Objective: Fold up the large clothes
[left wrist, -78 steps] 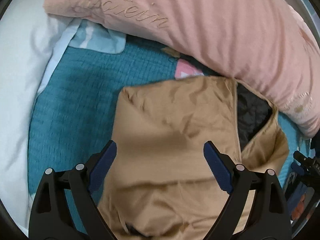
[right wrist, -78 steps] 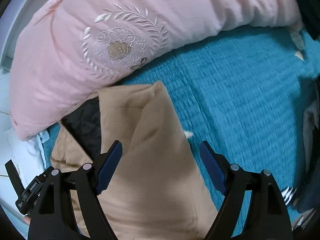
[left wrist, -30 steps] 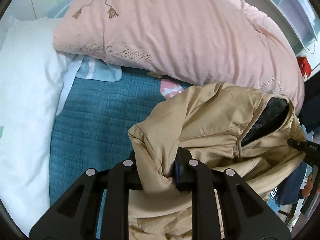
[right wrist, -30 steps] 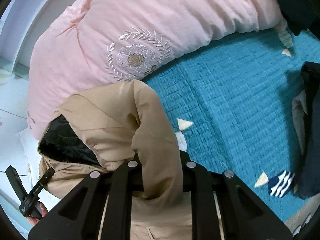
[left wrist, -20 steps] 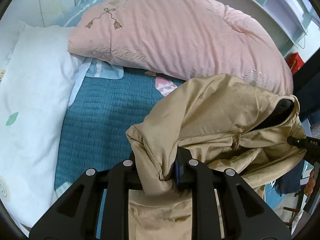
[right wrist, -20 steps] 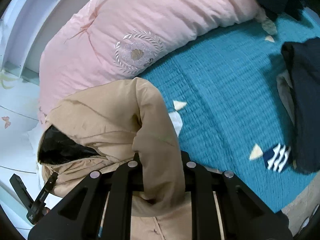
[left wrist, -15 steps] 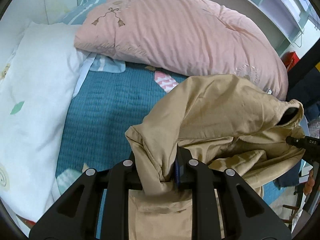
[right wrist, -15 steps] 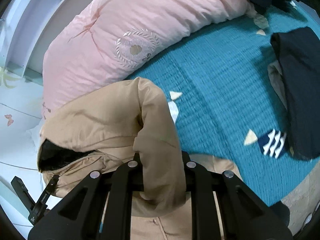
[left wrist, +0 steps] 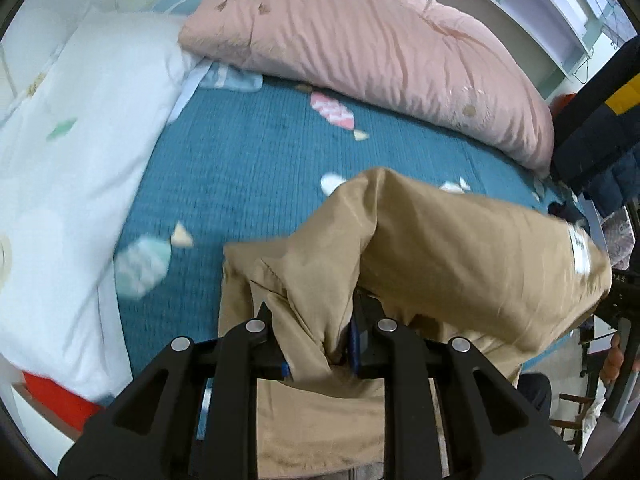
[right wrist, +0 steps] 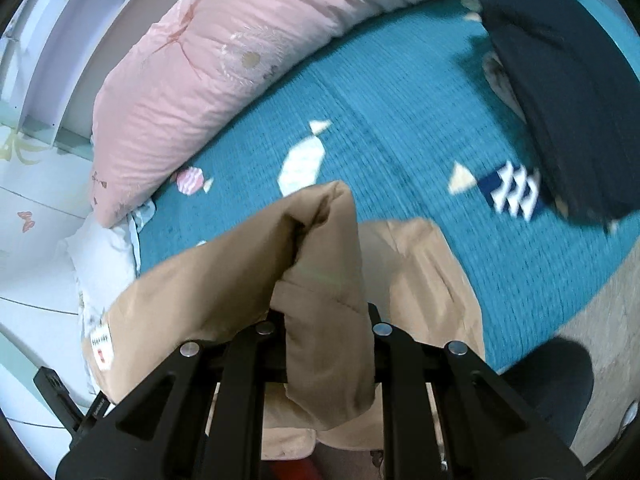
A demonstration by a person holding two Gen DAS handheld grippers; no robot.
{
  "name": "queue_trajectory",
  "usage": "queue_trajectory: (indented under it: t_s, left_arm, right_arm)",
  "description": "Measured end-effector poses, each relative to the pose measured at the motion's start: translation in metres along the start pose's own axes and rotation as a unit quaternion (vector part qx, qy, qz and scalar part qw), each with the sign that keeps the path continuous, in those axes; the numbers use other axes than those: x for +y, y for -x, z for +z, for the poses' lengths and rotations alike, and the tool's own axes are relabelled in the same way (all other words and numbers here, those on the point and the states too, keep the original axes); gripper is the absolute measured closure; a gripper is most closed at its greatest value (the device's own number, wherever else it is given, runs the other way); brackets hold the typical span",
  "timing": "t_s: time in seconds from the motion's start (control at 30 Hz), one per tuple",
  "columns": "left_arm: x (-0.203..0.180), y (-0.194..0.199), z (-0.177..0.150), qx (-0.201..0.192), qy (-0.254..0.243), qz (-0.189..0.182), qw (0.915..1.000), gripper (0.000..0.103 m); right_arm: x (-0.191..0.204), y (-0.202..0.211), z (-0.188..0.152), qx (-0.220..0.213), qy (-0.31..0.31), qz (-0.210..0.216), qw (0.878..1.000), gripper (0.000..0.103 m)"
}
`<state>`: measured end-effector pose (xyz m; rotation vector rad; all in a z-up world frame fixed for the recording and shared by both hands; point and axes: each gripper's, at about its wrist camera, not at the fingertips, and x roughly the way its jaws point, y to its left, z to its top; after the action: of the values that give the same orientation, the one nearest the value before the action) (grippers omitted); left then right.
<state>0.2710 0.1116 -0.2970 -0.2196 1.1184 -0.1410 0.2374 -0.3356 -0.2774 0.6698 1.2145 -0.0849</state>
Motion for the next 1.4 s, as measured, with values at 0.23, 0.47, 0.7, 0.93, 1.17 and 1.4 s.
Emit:
queue_trajectory:
  t_s: [0.23, 0.47, 0.7, 0.93, 1.17, 1.4]
  left_arm:
    - [0.009, -0.006, -0.059, 0.035, 0.007, -0.009, 0.9993, 0.083]
    - [0.020, -0.020, -0.105, 0.062, 0.020, -0.015, 0.9978, 0.082]
    - [0.032, -0.045, -0.133, 0.088, 0.036, -0.010, 0.9954, 0.080]
    - [0.040, -0.028, -0.135, 0.086, 0.021, 0.029, 0.9957, 0.040]
    - [0.063, 0.007, -0.137, 0.071, 0.040, 0.047, 0.9956, 0.032]
    - [0.063, 0.001, -0.142, 0.102, 0.028, 0.075, 0.9915, 0.026]
  right_arm:
    - [-0.032, -0.007, -0.049, 0.021, -0.021, -0.003, 1.000, 0.089]
    - [-0.059, -0.027, -0.084, 0.045, -0.029, -0.027, 0.998, 0.089]
    - [-0.082, -0.059, -0.110, 0.065, -0.036, -0.045, 0.996, 0.088]
    - [-0.083, -0.039, -0.114, 0.084, -0.032, -0.019, 0.996, 0.079]
    - [-0.084, -0.001, -0.124, 0.102, -0.038, -0.007, 0.994, 0.046]
    - [-0.112, 0.028, -0.134, 0.089, -0.072, -0.046, 0.992, 0.036]
